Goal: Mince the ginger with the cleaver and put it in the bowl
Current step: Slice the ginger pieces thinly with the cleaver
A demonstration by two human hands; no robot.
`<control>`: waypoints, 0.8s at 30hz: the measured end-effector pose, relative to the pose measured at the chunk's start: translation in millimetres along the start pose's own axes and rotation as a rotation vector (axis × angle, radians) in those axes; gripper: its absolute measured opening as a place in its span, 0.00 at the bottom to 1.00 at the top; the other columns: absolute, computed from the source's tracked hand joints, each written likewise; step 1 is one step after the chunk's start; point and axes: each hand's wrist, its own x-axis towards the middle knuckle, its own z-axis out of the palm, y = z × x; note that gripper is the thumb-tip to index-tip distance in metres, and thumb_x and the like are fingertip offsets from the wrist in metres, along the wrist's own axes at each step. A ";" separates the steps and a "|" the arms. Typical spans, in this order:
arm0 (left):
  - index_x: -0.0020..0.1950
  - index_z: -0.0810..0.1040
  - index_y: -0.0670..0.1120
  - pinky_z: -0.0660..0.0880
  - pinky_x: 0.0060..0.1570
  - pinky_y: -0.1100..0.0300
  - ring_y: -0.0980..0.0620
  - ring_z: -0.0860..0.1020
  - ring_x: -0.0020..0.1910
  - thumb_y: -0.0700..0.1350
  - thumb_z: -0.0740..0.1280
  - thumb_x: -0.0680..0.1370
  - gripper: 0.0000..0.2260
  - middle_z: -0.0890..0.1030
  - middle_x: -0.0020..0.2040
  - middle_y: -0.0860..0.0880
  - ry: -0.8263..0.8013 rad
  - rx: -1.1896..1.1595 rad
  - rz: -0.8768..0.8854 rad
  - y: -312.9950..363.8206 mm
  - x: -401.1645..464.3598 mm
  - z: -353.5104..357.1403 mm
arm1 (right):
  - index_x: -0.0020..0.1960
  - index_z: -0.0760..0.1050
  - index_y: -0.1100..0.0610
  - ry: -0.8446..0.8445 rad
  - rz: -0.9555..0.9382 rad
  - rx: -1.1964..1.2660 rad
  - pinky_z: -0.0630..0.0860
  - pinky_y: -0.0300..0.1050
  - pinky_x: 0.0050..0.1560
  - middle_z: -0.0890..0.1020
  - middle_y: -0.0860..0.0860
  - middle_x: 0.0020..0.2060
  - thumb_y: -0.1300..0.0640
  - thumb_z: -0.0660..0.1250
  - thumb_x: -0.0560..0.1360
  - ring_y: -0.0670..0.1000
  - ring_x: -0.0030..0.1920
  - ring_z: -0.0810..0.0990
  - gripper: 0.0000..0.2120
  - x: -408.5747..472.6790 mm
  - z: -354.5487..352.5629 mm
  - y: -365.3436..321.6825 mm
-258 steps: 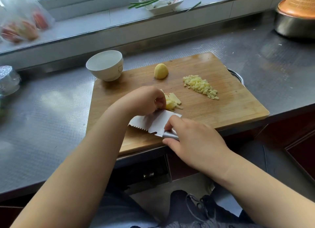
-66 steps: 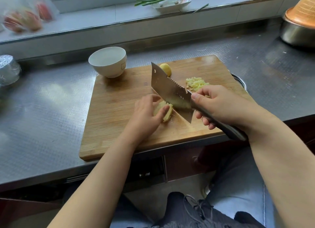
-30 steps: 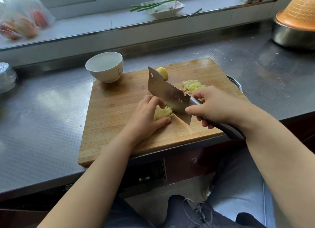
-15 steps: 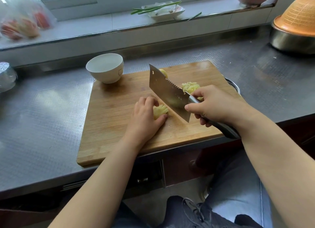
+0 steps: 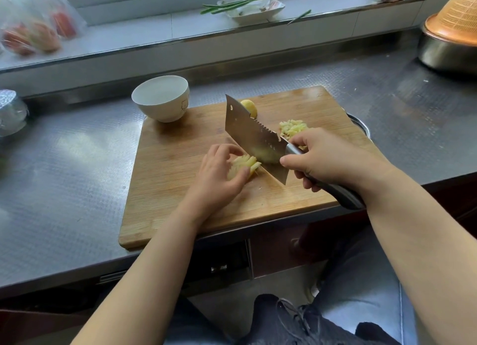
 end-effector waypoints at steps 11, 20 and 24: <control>0.66 0.70 0.52 0.74 0.58 0.54 0.53 0.73 0.58 0.59 0.71 0.71 0.27 0.68 0.62 0.54 0.034 0.214 -0.041 -7.3 -33.0 -15.2 | 0.51 0.76 0.59 0.002 0.006 0.042 0.77 0.42 0.28 0.78 0.55 0.33 0.60 0.64 0.79 0.48 0.27 0.77 0.04 -0.4 -0.6 2.8; 0.69 0.69 0.53 0.73 0.62 0.52 0.56 0.71 0.61 0.53 0.70 0.74 0.24 0.70 0.64 0.56 0.042 0.222 -0.041 2.8 -26.1 -8.5 | 0.51 0.76 0.58 0.001 0.001 0.039 0.78 0.41 0.28 0.79 0.55 0.33 0.59 0.64 0.80 0.48 0.27 0.78 0.04 -1.2 -0.3 2.4; 0.65 0.71 0.52 0.73 0.60 0.54 0.55 0.71 0.59 0.57 0.69 0.74 0.22 0.72 0.61 0.55 0.085 0.253 -0.051 0.8 -29.8 -5.6 | 0.52 0.76 0.58 -0.001 0.005 0.038 0.78 0.41 0.28 0.79 0.55 0.34 0.59 0.64 0.80 0.47 0.27 0.77 0.04 -0.8 -0.9 2.1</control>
